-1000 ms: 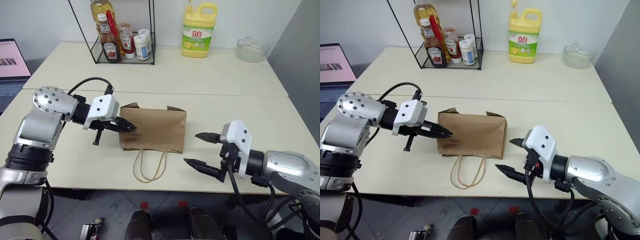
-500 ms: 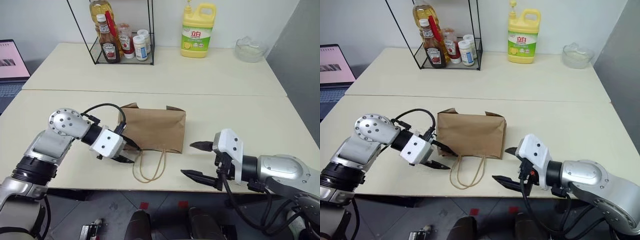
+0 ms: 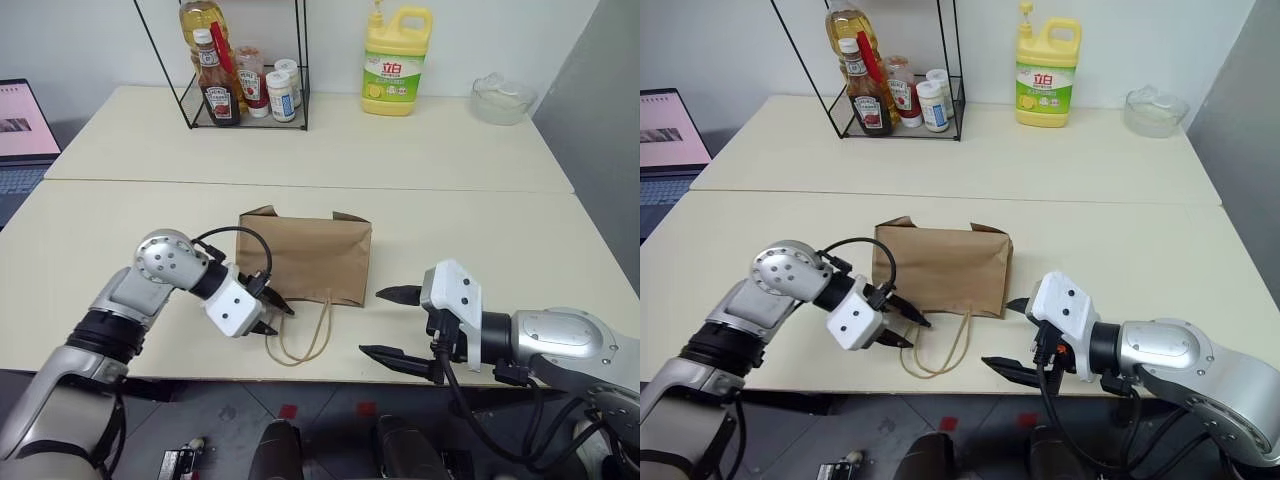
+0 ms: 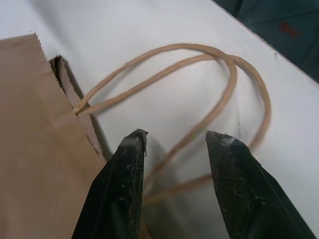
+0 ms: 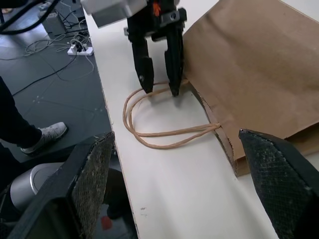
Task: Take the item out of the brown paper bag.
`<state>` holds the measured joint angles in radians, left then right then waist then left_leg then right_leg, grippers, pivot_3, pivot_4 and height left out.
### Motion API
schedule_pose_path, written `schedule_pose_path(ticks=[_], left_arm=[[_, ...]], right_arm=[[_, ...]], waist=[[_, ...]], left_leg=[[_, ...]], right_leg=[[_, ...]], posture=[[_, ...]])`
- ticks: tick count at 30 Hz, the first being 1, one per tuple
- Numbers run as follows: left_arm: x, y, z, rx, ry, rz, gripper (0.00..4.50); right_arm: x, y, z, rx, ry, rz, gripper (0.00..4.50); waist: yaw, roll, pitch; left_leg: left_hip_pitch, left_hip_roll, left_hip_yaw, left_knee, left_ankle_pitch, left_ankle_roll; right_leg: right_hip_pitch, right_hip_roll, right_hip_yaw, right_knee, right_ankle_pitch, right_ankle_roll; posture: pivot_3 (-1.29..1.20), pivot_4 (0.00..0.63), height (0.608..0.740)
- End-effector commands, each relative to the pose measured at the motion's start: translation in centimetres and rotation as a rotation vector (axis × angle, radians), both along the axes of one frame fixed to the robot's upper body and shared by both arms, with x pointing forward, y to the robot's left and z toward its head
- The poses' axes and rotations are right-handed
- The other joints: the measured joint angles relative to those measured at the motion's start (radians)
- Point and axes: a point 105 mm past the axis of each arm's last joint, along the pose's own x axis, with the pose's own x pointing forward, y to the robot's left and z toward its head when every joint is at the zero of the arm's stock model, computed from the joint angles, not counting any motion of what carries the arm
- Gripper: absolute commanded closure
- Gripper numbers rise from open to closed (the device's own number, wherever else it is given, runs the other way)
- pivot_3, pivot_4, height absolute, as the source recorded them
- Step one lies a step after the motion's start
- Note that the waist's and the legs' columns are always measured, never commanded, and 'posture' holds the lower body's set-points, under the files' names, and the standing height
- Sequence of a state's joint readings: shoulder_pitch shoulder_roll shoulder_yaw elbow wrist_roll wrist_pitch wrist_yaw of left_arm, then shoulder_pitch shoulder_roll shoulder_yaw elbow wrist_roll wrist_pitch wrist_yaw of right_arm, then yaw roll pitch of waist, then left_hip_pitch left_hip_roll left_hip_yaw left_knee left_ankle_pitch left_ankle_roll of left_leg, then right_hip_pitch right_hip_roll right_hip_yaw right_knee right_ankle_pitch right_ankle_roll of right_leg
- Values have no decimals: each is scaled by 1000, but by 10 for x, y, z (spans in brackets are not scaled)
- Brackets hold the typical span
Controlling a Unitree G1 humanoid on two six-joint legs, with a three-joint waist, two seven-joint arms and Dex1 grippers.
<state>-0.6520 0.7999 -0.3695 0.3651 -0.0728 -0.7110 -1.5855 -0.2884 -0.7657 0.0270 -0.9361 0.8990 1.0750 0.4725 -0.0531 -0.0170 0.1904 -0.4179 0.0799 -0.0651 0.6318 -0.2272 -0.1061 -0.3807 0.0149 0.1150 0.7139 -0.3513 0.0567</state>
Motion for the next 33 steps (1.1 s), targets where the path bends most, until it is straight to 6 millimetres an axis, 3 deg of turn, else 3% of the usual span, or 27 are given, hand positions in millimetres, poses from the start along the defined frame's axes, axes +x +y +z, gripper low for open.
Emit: schedule_pose_path(ticks=[1, 7, 10, 15, 20, 23, 27, 33], left_arm=[[0, -5, 2, -4, -29, -33, 2473], [-3, -8, -4, -11, -9, -43, 2473], [-4, -12, -3, -38, 12, -31, 3059], [-1, -15, 4, -81, 52, 22, 4485], [2, -14, 10, -130, 110, 89, 4485], [10, -20, 25, -238, 171, 185, 4485], [22, -25, 47, -373, 246, 315, 4485], [30, -24, 59, -466, 291, 405, 4485]], right_arm=[[-5, 3, 7, 8, -36, 34, 323], [-4, 3, 8, 6, -40, 31, 323], [-3, 3, 8, -3, -49, 32, 323], [0, 1, 7, -37, -82, 34, 323], [0, 0, 1, -107, -128, 79, 323], [1, -1, -3, -175, -193, 132, 323], [4, -9, -23, -323, -362, 257, 323], [5, -8, -40, -400, -636, 462, 323]], waist=[[0, 0, 0], [-1, 0, 0], [-1, 0, 0], [-1, 0, 0], [-1, 0, 0], [-1, 0, 0], [-1, 0, 0], [-1, 0, 0]], left_leg=[[0, 0, 0, 0, 0, 0], [0, 0, 0, 0, 0, 0], [0, 0, 0, 0, 0, 0], [0, 0, 0, 0, 0, 0], [1, 0, 0, 0, 0, 0], [0, 0, -1, 0, 0, 0], [0, 0, -1, 1, 0, 0], [1, 0, -1, 2, 0, 0]], right_leg=[[0, 0, 0, 0, 0, 0], [0, 0, 0, 0, 0, 0], [0, 0, 0, 0, 0, 0], [1, 0, 0, 0, 0, 0], [1, 0, 0, 0, 0, 0], [1, 0, -1, 0, 0, 0], [1, 0, -1, 0, 0, 0], [1, 0, -1, 0, 0, 0]], posture=[[0, 150, 740], [0, 150, 740], [0, 150, 740], [0, 150, 740], [0, 150, 740], [0, 150, 740], [0, 150, 740], [0, 150, 740]])
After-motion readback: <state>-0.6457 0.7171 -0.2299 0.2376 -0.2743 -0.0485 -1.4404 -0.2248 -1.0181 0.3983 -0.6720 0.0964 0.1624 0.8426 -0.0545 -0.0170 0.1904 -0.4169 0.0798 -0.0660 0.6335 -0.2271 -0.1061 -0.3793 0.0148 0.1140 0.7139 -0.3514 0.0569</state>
